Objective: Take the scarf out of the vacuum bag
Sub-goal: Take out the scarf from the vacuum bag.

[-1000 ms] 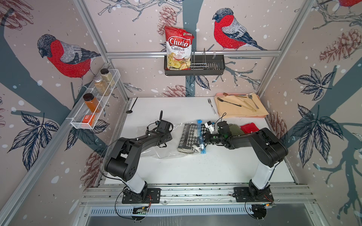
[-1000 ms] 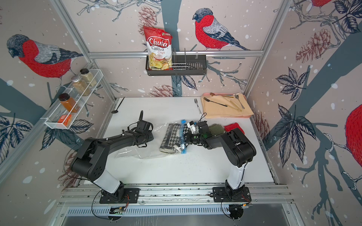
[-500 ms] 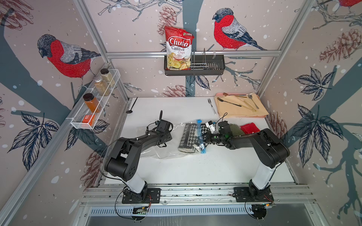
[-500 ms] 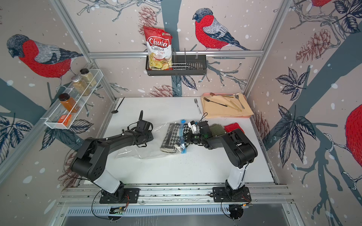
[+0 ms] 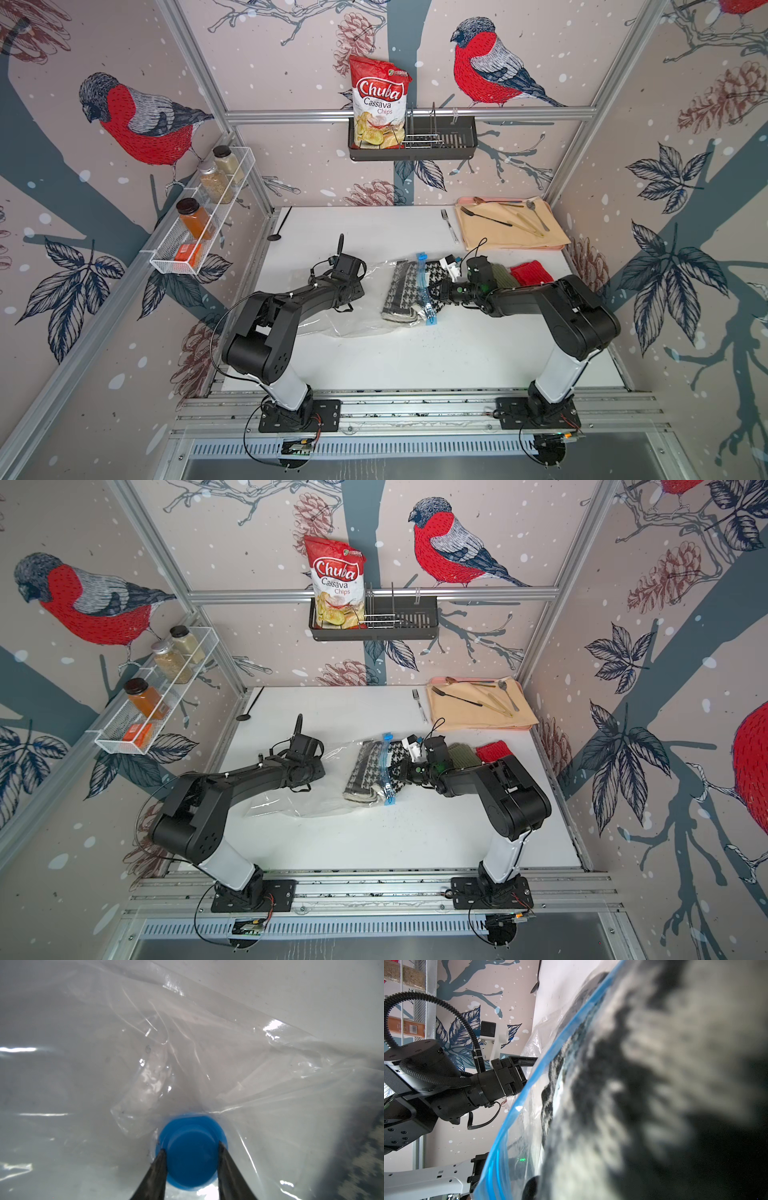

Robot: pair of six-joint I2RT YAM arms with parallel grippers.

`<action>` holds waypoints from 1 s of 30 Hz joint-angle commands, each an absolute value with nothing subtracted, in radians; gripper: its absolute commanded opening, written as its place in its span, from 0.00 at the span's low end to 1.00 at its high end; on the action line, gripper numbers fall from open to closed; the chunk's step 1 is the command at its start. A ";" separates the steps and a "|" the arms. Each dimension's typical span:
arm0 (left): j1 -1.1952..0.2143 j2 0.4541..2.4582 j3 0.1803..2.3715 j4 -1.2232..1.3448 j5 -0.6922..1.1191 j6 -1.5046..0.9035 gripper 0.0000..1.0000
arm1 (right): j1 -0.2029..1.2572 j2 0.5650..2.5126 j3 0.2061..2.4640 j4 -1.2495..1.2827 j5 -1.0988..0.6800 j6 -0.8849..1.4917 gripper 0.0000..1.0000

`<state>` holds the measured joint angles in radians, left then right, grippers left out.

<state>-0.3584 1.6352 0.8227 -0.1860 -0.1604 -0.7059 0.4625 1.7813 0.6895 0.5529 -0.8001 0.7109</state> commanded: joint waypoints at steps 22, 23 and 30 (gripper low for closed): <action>-0.316 1.660 0.822 -0.289 -0.248 -0.701 0.37 | 0.531 1.724 0.713 0.348 -0.750 0.560 0.00; -0.314 1.660 0.820 -0.288 -0.248 -0.702 0.37 | 0.531 1.724 0.712 0.348 -0.753 0.559 0.00; -0.313 1.654 0.811 -0.283 -0.250 -0.707 0.38 | 0.537 1.744 0.722 0.362 -0.769 0.564 0.00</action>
<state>-0.3233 1.6463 0.8219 -0.1711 -0.2081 -0.6987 0.5335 1.7378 0.7170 0.3641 -0.7410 0.5774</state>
